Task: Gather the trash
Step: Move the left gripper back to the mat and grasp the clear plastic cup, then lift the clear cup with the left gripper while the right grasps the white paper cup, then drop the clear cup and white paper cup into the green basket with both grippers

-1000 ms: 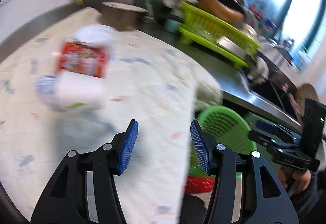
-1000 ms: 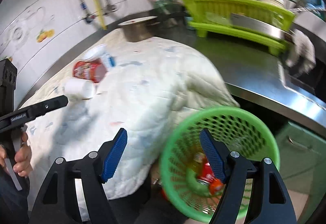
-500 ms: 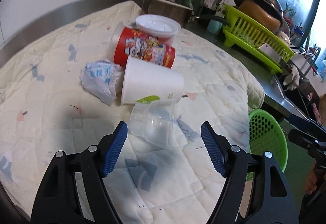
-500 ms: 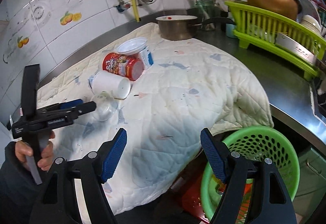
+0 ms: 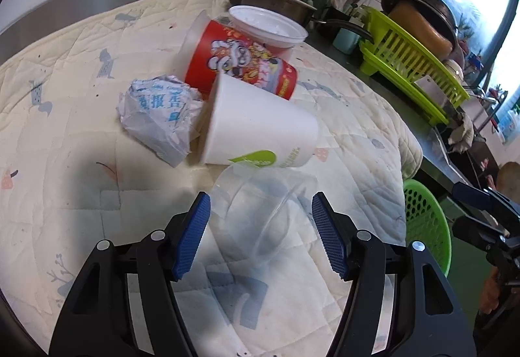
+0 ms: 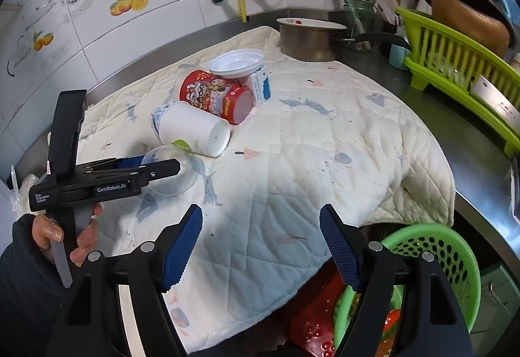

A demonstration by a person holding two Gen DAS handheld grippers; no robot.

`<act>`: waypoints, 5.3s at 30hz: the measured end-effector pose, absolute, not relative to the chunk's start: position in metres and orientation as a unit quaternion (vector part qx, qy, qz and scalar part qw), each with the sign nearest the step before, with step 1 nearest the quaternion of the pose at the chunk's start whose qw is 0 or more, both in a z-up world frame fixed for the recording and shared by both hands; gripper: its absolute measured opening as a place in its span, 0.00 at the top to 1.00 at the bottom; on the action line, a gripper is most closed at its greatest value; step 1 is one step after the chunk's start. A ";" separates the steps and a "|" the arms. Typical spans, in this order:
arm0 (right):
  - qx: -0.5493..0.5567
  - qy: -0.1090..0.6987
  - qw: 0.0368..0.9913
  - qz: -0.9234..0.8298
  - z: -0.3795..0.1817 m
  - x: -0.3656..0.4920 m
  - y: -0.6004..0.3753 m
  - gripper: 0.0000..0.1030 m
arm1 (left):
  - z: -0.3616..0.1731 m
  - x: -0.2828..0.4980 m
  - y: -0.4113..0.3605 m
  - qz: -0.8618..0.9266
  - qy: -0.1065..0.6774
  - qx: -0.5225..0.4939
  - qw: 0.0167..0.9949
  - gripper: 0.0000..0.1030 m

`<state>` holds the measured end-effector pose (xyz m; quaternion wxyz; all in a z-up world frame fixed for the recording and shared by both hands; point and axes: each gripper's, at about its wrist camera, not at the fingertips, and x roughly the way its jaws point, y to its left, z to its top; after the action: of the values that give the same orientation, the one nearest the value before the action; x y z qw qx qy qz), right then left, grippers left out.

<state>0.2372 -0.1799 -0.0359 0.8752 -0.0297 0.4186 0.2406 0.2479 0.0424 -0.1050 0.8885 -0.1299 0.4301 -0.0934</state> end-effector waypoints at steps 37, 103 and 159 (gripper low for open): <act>-0.279 0.388 0.789 0.385 -0.053 0.304 -0.015 0.30 | -0.073 0.191 0.145 -0.041 0.376 -0.157 0.912 0.84; -0.210 0.407 0.817 0.351 -0.063 0.239 -0.049 0.39 | -0.049 0.167 0.114 -0.077 0.367 -0.162 0.913 0.84; 0.025 0.435 0.899 0.029 -0.097 0.146 -0.441 0.26 | -0.127 0.213 -0.278 -0.310 0.491 0.010 0.814 0.52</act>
<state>0.1457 -0.4414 -0.0975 0.8994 0.0245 0.4355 0.0293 0.2129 -0.2780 -0.1270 0.8143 0.0104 0.4906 -0.3102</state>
